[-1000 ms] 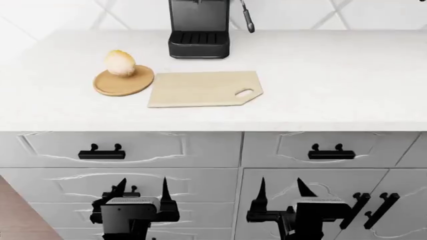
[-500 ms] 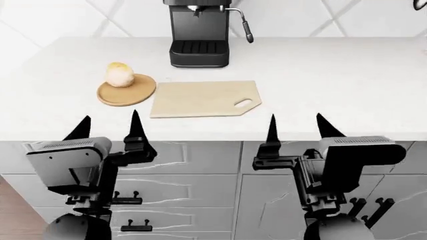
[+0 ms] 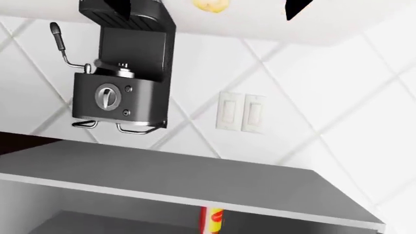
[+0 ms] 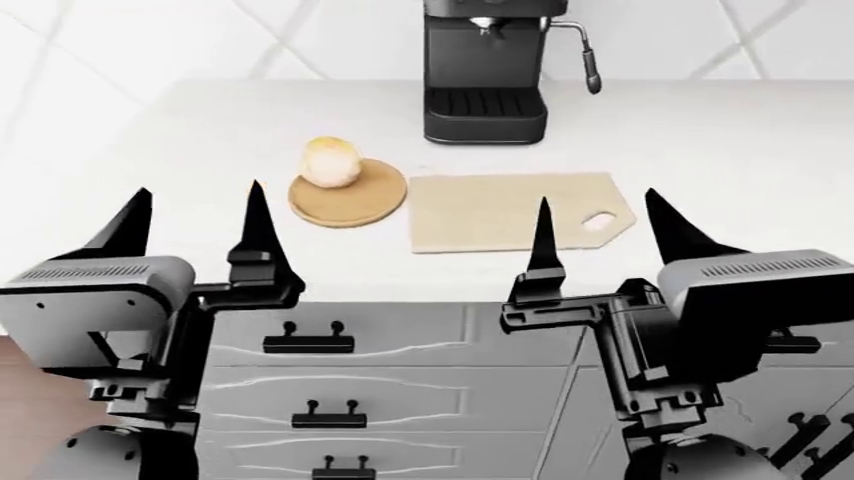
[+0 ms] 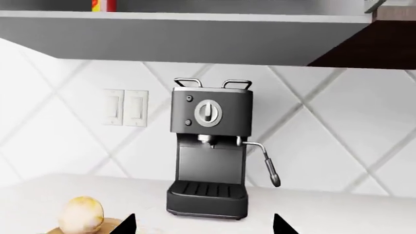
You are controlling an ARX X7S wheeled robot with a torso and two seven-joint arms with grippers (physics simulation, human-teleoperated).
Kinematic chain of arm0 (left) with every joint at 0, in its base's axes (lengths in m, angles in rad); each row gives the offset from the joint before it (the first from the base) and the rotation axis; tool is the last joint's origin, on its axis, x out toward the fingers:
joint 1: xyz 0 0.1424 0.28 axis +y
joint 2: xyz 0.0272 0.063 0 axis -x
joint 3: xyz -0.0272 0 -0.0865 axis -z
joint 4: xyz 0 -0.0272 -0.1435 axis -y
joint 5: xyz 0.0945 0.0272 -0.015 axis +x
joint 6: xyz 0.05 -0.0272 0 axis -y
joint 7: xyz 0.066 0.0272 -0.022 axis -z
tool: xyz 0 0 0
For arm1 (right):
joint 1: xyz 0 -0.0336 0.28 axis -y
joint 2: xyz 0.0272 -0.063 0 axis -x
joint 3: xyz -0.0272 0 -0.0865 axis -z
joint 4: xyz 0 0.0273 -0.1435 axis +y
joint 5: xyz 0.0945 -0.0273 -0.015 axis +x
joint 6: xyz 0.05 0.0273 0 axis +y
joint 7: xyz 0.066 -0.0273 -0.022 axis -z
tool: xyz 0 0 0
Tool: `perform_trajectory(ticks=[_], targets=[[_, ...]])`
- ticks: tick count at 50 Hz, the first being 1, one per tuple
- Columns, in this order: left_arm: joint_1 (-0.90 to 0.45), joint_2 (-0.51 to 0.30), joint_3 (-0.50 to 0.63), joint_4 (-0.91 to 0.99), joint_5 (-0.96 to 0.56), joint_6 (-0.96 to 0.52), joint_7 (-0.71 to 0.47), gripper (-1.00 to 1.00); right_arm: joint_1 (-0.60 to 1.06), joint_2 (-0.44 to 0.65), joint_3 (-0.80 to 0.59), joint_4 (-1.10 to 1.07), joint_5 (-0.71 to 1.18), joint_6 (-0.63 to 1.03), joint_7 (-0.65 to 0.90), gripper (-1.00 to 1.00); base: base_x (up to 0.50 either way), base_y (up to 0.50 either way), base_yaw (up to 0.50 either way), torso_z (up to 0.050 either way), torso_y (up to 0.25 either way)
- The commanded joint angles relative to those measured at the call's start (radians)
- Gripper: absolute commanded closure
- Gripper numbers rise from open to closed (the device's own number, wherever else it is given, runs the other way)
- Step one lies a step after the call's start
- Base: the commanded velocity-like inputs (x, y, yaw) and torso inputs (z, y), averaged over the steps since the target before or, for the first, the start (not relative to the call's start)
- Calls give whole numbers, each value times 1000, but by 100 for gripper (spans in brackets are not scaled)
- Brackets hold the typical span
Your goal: Pick the chicken breast from the plate and place it on the cutting board. Then pick the condiment bottle from the cabinet and place it next to the cutting board.
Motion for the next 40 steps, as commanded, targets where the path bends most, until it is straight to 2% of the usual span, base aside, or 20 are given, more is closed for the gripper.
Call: perform_trajectory(ticks=[1, 27, 40], targets=[[-7, -12, -1, 28, -15, -22, -18, -100, 2, 6, -5, -27, 12, 11, 14, -100, 152, 500, 0, 0, 0], [-9, -31, 11, 35, -33, -40, -40, -100, 1, 31, -26, -31, 19, 3, 40, -100, 161, 500, 0, 0, 0], [-7, -38, 20, 30, -36, -32, -45, -100, -3, 62, -67, -31, -15, -21, 57, -100, 431, 297, 0, 0, 0]])
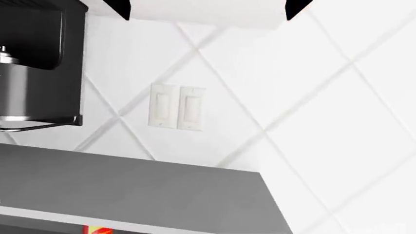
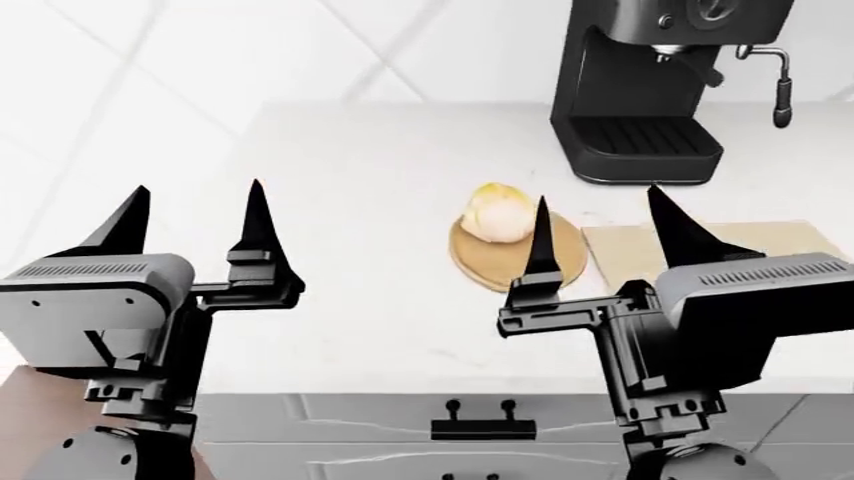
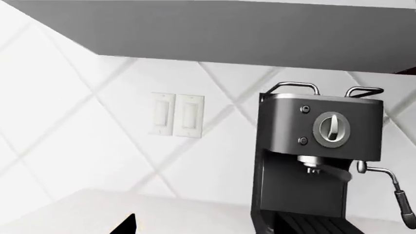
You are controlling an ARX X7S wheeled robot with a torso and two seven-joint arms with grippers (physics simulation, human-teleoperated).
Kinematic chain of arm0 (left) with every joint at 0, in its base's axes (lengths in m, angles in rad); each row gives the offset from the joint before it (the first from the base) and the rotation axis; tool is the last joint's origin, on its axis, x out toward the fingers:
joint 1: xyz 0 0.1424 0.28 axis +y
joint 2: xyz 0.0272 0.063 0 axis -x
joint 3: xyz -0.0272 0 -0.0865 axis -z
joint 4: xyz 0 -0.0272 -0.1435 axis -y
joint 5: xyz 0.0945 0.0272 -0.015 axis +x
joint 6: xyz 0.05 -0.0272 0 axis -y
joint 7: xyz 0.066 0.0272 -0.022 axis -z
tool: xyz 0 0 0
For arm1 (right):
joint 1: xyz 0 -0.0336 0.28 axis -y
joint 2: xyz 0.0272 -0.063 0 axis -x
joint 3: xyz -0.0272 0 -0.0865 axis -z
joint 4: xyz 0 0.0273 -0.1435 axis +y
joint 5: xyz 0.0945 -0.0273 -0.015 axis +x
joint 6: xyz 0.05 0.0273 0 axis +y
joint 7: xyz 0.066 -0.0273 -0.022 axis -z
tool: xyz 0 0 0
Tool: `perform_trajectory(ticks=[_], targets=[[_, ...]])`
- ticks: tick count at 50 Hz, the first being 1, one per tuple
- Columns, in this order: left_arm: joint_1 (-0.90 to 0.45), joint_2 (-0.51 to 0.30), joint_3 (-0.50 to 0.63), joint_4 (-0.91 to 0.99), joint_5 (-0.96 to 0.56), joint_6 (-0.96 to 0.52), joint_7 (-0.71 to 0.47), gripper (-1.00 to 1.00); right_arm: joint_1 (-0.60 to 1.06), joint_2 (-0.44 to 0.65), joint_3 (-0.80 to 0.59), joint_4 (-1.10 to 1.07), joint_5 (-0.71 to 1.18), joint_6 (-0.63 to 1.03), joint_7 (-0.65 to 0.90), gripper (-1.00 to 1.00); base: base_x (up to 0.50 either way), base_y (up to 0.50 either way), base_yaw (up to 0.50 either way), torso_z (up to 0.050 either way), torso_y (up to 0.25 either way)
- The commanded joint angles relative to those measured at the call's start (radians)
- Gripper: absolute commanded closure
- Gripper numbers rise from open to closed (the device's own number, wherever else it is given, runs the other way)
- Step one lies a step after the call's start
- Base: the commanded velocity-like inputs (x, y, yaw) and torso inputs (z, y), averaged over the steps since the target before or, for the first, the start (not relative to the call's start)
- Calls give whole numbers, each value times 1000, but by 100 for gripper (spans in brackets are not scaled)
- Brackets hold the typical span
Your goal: Pick the chicken breast from the plate and place it on the cutting board. Then pick the condiment bottle from the cabinet and place it next to the cutting board.
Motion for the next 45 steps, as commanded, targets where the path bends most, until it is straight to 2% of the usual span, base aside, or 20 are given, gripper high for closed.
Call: perform_trajectory(ticks=[1, 10, 17, 20, 21, 23, 24, 25, 28, 31, 37, 45], targets=[[1, -6, 7, -2, -6, 3, -6, -100, -4, 21, -22, -1, -14, -19, 9, -100, 500, 125, 0, 0, 0], [0, -10, 8, -3, -13, 5, -10, -100, -4, 29, -37, -5, -17, -25, 14, -100, 500, 108, 0, 0, 0], [-1, -14, 12, -1, -15, 4, -16, -100, -2, 20, 2, -50, 29, -1, 10, -100, 500, 39, 0, 0, 2], [-3, -15, 11, 0, -19, 2, -18, -100, 111, 1, 96, -142, 170, 271, -18, -100, 0, 0, 0, 0, 0], [-3, -16, 12, -1, -19, 3, -18, -100, 183, 23, 140, -153, 295, 371, 28, -100, 0, 0, 0, 0, 0], [-3, -16, 17, -7, -17, 7, -17, -100, 381, 79, 267, -153, 595, 628, 240, -100, 0, 0, 0, 0, 0], [-3, -16, 19, -8, -16, 9, -16, -100, 483, 51, 360, -151, 745, 778, 298, -100, 0, 0, 0, 0, 0], [-3, -17, 21, -9, -16, 10, -16, -100, 553, 108, 368, -66, 895, 803, 448, -100, 0, 0, 0, 0, 0], [-3, -19, 22, -9, -18, 9, -18, -100, 745, 261, 236, 150, 1345, 729, 898, -100, 0, 0, 0, 0, 0], [-4, -21, 21, -6, -22, 8, -19, -100, 894, 352, 91, 277, 1788, 683, 1029, -100, 0, 0, 0, 0, 0], [-7, -24, 15, -8, -32, 7, -22, -100, 1162, 441, -156, 470, 1975, 696, 1075, -100, 0, 0, 0, 0, 0], [-8, -31, 11, -3, -42, 7, -30, -100, 1424, 461, -385, 675, 2082, 768, 1047, -100, 0, 0, 0, 0, 0]])
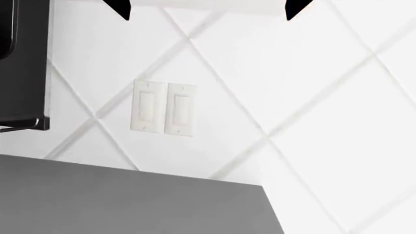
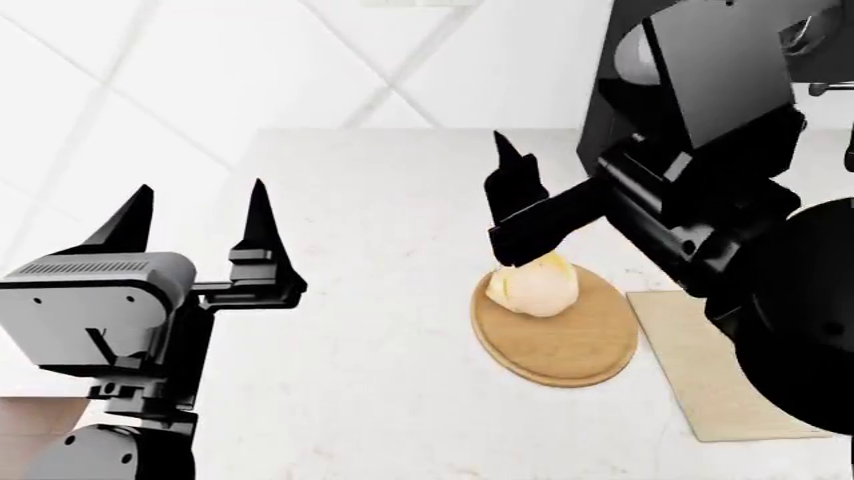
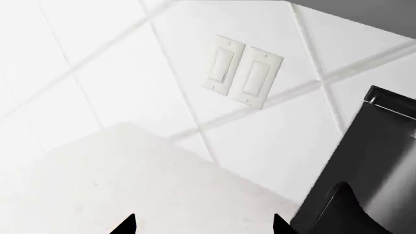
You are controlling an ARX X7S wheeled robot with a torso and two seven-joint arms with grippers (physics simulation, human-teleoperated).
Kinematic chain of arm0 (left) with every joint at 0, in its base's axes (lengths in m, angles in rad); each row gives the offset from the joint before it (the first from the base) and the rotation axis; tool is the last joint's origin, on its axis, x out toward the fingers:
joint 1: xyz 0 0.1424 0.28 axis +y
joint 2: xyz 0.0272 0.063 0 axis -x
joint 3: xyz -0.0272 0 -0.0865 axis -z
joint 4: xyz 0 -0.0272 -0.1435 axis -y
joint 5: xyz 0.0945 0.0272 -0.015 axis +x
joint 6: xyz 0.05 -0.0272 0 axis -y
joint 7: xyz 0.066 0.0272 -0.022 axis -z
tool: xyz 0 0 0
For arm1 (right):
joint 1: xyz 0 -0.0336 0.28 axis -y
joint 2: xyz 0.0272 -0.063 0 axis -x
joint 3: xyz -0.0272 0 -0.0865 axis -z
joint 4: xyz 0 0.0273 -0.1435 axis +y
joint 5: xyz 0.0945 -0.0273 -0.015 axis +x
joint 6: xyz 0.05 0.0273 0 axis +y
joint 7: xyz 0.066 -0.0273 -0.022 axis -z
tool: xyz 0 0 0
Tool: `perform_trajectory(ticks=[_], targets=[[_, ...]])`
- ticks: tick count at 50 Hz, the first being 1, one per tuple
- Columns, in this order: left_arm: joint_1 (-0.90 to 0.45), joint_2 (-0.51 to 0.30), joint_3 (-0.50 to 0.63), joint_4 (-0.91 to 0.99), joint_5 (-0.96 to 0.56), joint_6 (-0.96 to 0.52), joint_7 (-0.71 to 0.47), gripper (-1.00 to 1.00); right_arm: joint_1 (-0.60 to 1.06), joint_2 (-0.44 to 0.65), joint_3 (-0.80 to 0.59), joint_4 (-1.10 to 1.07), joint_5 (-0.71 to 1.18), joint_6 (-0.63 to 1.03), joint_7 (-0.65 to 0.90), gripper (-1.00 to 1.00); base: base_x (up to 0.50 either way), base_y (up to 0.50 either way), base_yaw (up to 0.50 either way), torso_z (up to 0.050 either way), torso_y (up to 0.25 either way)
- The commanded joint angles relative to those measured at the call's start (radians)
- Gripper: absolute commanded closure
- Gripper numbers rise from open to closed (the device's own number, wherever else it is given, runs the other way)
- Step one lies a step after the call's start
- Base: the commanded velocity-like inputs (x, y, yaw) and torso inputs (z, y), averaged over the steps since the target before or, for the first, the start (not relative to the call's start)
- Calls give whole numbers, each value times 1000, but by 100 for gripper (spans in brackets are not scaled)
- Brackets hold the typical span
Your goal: Pick the chicken breast from the plate and place it on the cutting board. Then pick the condiment bottle from the cabinet and place it next to the cutting board.
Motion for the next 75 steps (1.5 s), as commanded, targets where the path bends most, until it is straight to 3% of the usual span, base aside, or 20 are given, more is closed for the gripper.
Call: perform_trajectory(ticks=[1, 8, 16, 25, 36, 75], targets=[[-2, -8, -4, 7, -15, -3, -10, -100, 423, 99, -297, 310, 413, 130, 134, -100, 0, 0, 0, 0, 0], [-2, -14, 1, 6, -18, 3, -15, -100, 517, 147, -490, 383, 320, 148, -60, -100, 0, 0, 0, 0, 0], [-3, -20, 0, 10, -27, 2, -23, -100, 457, 176, -506, 340, 124, 139, -325, -100, 0, 0, 0, 0, 0], [-2, -27, 2, 12, -34, 8, -29, -100, 420, 182, -537, 308, 63, 116, -414, -100, 0, 0, 0, 0, 0], [-2, -36, 4, 15, -43, 12, -36, -100, 345, 181, -551, 278, -163, 73, -581, -100, 0, 0, 0, 0, 0], [-8, -61, -1, 24, -80, 17, -66, -100, 187, 174, -644, 265, -378, -94, -762, -100, 0, 0, 0, 0, 0]])
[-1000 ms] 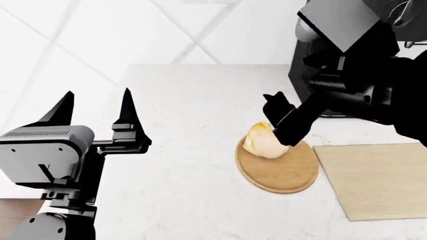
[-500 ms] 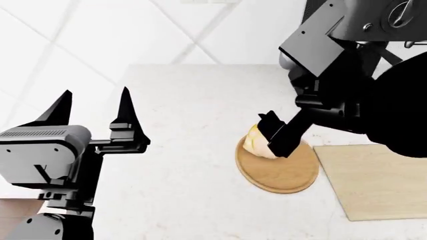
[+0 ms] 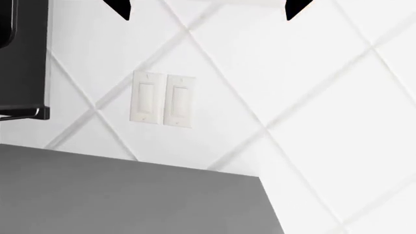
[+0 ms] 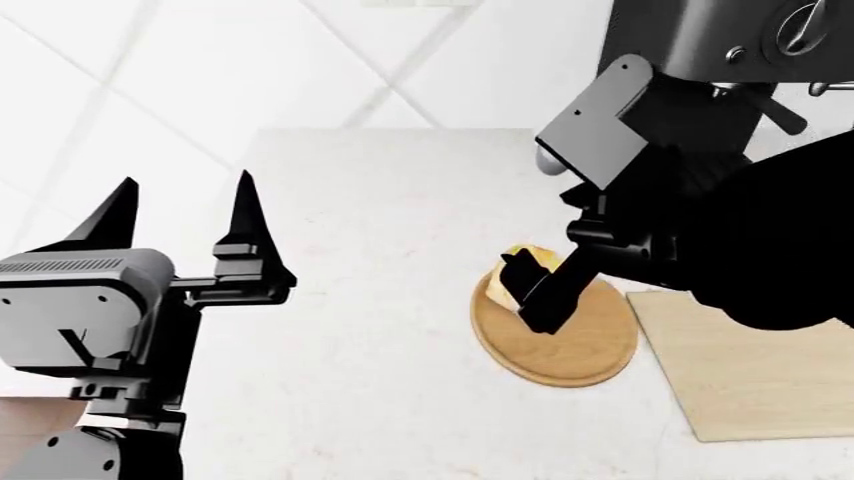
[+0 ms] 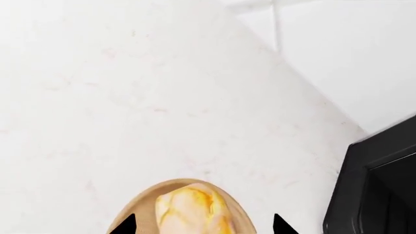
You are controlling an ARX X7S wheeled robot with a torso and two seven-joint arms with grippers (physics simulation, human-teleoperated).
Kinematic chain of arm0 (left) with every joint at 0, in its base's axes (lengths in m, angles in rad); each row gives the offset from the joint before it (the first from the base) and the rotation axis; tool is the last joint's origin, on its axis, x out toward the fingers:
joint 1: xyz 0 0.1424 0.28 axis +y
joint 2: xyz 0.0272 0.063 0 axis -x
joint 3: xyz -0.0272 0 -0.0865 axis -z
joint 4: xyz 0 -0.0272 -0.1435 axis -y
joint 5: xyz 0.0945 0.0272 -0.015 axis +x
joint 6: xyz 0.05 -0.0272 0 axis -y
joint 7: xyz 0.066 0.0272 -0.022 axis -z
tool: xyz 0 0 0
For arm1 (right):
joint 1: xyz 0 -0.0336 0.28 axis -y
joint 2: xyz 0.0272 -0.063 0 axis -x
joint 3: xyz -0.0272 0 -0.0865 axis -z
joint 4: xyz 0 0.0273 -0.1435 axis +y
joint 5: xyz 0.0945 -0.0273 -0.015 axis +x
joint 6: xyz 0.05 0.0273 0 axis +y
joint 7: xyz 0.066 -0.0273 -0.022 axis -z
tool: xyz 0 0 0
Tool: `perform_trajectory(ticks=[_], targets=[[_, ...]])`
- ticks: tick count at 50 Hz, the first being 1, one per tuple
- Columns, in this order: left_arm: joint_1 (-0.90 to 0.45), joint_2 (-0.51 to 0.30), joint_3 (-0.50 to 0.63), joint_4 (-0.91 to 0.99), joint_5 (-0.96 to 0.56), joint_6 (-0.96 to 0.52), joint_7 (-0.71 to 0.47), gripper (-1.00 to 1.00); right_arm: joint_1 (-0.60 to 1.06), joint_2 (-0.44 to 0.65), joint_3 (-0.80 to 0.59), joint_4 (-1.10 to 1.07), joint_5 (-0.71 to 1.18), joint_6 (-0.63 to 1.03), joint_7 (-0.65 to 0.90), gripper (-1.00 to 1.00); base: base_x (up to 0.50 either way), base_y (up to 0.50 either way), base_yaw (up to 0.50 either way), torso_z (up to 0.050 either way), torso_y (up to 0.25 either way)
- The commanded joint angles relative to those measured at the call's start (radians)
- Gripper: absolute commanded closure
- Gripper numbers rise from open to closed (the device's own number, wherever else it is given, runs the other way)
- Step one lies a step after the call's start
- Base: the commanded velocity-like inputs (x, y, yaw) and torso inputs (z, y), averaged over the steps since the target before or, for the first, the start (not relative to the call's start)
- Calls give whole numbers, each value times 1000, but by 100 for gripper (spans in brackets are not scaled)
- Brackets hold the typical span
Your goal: Pick the chicken breast from the plate and place it on the cutting board. Then pick the condiment bottle from the cabinet and place it next to the cutting board.
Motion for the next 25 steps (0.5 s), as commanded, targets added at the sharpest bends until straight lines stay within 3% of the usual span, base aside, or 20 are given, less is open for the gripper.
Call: perform_trajectory(ticks=[1, 25], targets=[[-1, -7, -1, 2, -9, 3, -9, -100, -44, 3, -25, 1, -56, -43, -47, -100, 0, 0, 0, 0, 0], [0, -18, 6, -3, -14, 14, -18, -100, -117, 5, -78, 28, -154, -119, -107, -100, 0, 0, 0, 0, 0]])
